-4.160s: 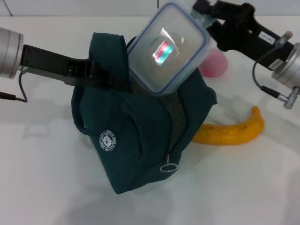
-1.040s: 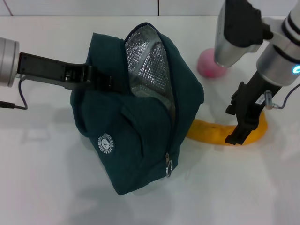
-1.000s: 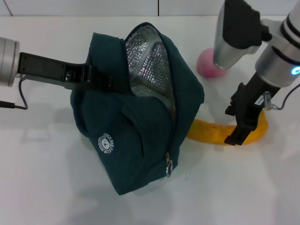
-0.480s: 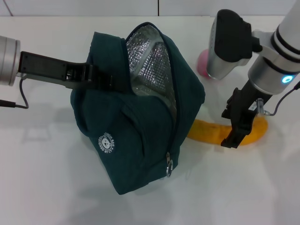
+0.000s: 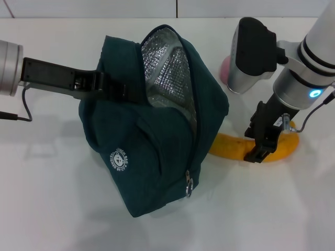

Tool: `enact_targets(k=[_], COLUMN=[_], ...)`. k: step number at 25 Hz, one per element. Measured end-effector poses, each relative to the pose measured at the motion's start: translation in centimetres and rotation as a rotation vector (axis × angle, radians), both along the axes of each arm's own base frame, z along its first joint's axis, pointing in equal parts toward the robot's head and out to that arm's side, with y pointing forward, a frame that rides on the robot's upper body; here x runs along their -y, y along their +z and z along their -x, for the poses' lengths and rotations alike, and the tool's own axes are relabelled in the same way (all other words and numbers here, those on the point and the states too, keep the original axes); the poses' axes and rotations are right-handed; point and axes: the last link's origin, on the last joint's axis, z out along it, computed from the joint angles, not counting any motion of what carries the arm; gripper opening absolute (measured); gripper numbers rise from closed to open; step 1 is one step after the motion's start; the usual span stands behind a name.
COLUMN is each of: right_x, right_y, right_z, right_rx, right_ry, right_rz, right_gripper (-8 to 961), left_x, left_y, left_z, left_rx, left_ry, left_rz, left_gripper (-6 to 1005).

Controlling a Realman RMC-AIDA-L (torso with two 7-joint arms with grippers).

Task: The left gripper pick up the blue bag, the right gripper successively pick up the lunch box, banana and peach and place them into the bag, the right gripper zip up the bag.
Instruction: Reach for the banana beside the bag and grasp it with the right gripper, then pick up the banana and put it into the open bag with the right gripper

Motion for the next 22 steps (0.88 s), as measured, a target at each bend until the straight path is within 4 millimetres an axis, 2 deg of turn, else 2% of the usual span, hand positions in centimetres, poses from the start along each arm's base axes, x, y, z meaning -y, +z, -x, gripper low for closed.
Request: enact_targets(k=[2,7,15,22], right_x=[0.0,0.0,-0.1,-0.6], right_y=[0.0,-0.1,0.1,2.4], right_z=[0.0,0.0,0.0,-0.3], right_rx=[0.0,0.004,0.01,0.023], right_ry=[0.0,0.004,-0.012,-0.119], right_rz=[-0.001,0.002,-0.015,-0.064], right_gripper=[694,460,441,414], left_x=[0.0,0.0,0.0,0.1], left_y=[0.0,0.0,0.0,0.0], left_z=[0.0,0.0,0.0,0.2], left_rx=[0.0,0.001,0.001,0.001], left_ry=[0.0,0.0,0.0,0.006], left_rz=[0.0,0.001,0.001,0.001], left_gripper=[40,40,40,40])
